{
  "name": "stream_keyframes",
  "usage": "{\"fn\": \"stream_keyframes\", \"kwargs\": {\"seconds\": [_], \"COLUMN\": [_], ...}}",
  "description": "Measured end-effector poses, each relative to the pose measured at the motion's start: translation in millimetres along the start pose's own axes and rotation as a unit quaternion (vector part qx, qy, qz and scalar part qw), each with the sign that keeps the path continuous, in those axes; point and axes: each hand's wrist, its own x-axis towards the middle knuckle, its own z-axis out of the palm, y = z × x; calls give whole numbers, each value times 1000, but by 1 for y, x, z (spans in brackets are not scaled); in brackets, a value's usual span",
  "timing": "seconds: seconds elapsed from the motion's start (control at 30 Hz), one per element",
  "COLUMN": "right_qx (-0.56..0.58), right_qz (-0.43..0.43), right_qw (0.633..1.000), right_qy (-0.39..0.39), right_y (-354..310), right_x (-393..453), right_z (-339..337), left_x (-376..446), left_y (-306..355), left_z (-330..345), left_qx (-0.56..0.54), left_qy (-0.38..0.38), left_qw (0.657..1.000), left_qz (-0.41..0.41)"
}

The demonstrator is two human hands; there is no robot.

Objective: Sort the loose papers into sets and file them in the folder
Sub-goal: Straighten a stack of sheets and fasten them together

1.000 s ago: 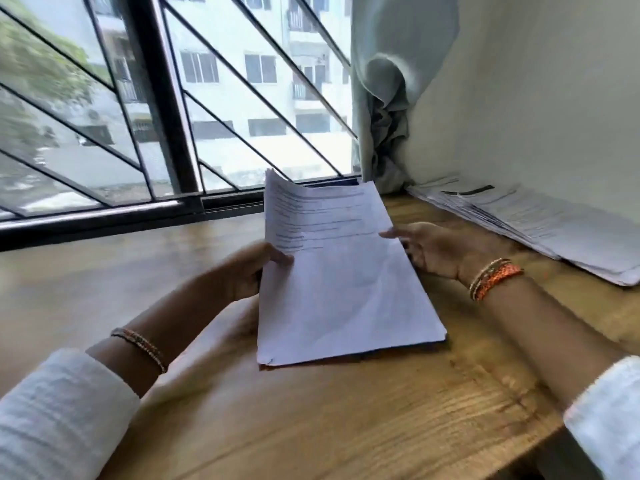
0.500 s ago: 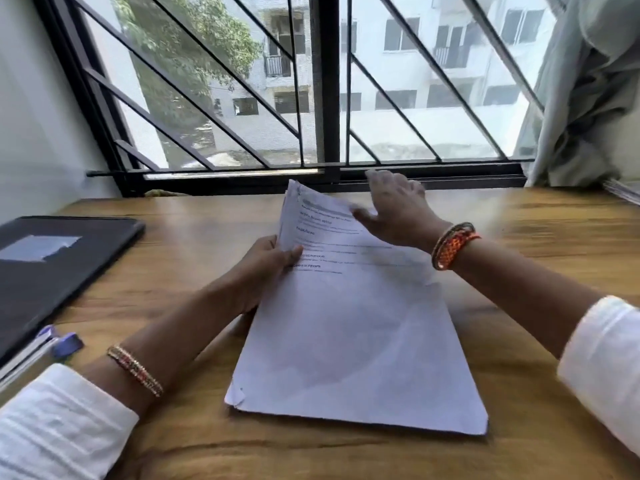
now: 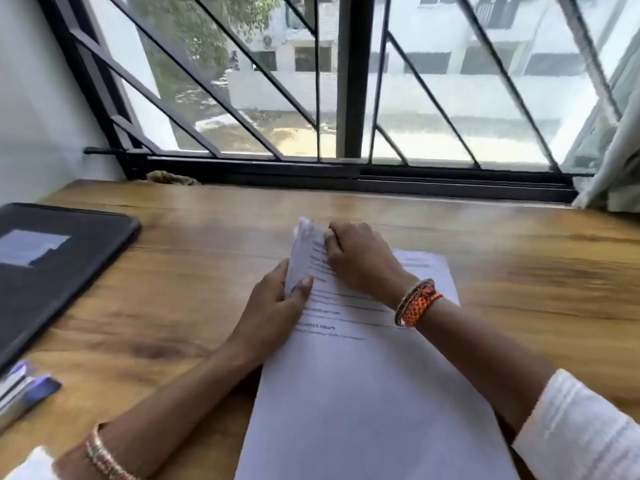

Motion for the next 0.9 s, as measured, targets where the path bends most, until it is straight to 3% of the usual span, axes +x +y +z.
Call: {"fn": "stream_keyframes", "kwargs": {"seconds": [0.2,0.27,0.43,0.53,0.63,0.7,0.77,0.83,0.9], "right_qx": [-80,-86,-122,-155,-54,91,235,318,374], "right_qz": [-44,-20,37,72,115,94,101,157,217], "right_qw": [994,995,992,985,992,991,965,923,874], "right_qy": [58,50,-24,-32,6,1,-61,-153,-224], "right_y": [0,1,-13,-38,-87,-128,-161,-184,-196], "right_x": [-14,-21,-31,-22,-20,-30,-44,-58,-69], "right_z": [22,21,13,6,1,3,13,26,40], "left_x": [-9,-15,-28,-48,-83,-112,-137,-152,-154], "left_y": [8,14,37,43,37,26,12,-1,-8], "left_z": [6,11,-4,-37,-84,-111,-127,-135,-142], "left_qx": [99,96,84,227,398,460,498,488,440], "left_qy": [95,115,92,138,273,319,305,269,271], "left_qw": [990,988,974,948,872,818,776,766,791], "left_qz": [-32,-49,-189,-174,-75,-131,-240,-321,-328]}}
